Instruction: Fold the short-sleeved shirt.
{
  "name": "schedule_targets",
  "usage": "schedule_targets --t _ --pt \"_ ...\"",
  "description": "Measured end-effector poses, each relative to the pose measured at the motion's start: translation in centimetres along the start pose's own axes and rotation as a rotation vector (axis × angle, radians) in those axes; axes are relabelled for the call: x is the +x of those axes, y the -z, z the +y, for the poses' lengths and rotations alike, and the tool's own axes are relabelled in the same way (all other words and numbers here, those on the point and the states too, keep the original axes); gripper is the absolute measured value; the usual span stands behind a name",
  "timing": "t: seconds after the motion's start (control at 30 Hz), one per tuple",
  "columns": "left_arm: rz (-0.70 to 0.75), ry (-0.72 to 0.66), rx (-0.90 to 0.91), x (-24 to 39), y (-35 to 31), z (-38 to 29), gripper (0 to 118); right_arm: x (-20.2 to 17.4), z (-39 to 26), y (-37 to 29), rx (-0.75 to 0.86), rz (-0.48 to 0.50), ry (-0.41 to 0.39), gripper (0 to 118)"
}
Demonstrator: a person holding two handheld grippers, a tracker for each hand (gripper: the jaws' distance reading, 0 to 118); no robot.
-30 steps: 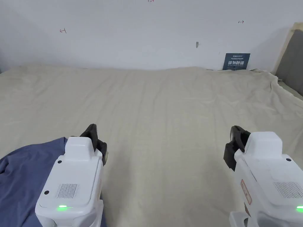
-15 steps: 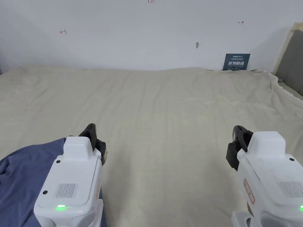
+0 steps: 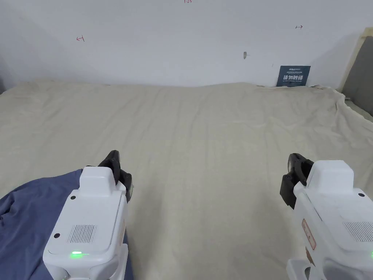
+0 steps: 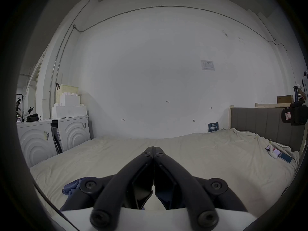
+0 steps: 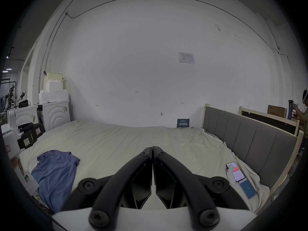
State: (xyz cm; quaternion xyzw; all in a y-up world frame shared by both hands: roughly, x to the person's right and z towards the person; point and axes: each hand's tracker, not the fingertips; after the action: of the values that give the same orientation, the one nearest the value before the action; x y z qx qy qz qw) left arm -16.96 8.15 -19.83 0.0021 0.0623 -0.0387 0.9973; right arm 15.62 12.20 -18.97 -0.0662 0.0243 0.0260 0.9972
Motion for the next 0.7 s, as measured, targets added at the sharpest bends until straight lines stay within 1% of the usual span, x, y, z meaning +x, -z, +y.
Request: schedule_targets --t 0.13,0.33,0.53,0.7 --pt "0.022 -0.005 0.002 -1.0 -0.3 0.2 0 -0.7 0.1 0.5 0.004 0.017 -0.007 0" --pt "0.108 -0.017 0.006 -4.3 -1.2 0.5 0 -3.4 0.5 2.1 0.016 0.097 -0.015 0" --pt "0.239 -0.004 0.003 -9.2 -3.2 0.5 0 -8.0 1.0 3.6 0.033 0.219 -0.032 0" --pt "0.356 -0.002 -0.003 -13.7 -6.0 0.4 0 -12.8 1.2 4.4 0.040 0.333 -0.039 0"
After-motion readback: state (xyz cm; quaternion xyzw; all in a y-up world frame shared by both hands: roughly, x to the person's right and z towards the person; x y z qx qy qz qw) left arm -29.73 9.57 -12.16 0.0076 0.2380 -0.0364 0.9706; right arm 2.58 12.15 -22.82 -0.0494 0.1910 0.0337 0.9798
